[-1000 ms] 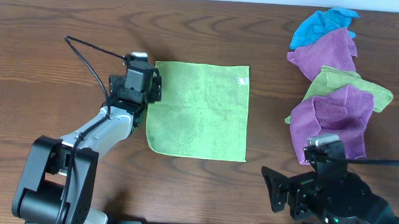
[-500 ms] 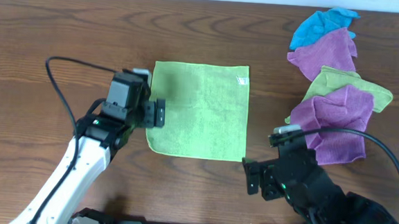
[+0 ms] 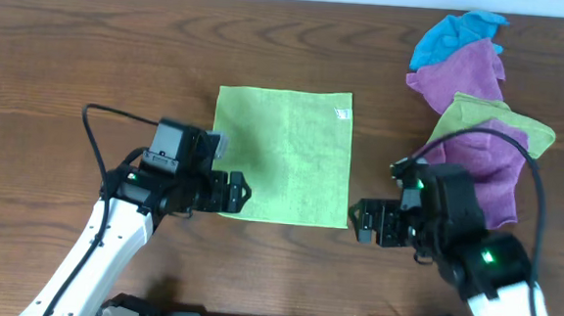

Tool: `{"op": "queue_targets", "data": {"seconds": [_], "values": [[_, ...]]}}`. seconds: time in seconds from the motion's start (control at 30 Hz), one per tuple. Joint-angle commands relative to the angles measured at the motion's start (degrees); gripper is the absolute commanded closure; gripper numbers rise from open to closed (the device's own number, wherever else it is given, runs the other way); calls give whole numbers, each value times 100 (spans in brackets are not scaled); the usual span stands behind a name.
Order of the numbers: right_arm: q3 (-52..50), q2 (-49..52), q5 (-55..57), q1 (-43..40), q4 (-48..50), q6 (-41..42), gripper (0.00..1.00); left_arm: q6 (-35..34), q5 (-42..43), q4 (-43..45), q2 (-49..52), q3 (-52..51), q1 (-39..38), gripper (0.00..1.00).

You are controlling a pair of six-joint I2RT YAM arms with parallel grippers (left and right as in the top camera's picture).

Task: Fold the cloth
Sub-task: 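Move both grippers to the towel's near corners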

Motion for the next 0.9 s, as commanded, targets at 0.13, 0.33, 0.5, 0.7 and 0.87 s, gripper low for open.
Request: {"op": "queue_targets", "data": {"seconds": [0.13,0.33,0.5,0.7,0.87], "values": [[-111,1091,-975,-107,225,-649,8,-181,-682,-337,-11,-70,11,13],[-111,1987,-1263,-168,649,-837,11,-522,-761,197,92,-522,11,13],[-114,2570,-1582,-511,704,-1237,14,-581,-691,448,302,-697,11,13],[-195,3025,-2411,-1167,717,-1786,16,-601,-570,562,688,-697,11,14],[-295,3224,-2575,-1237,951,-1873,15,-603,-564,822,1143,-697,11,17]]}}
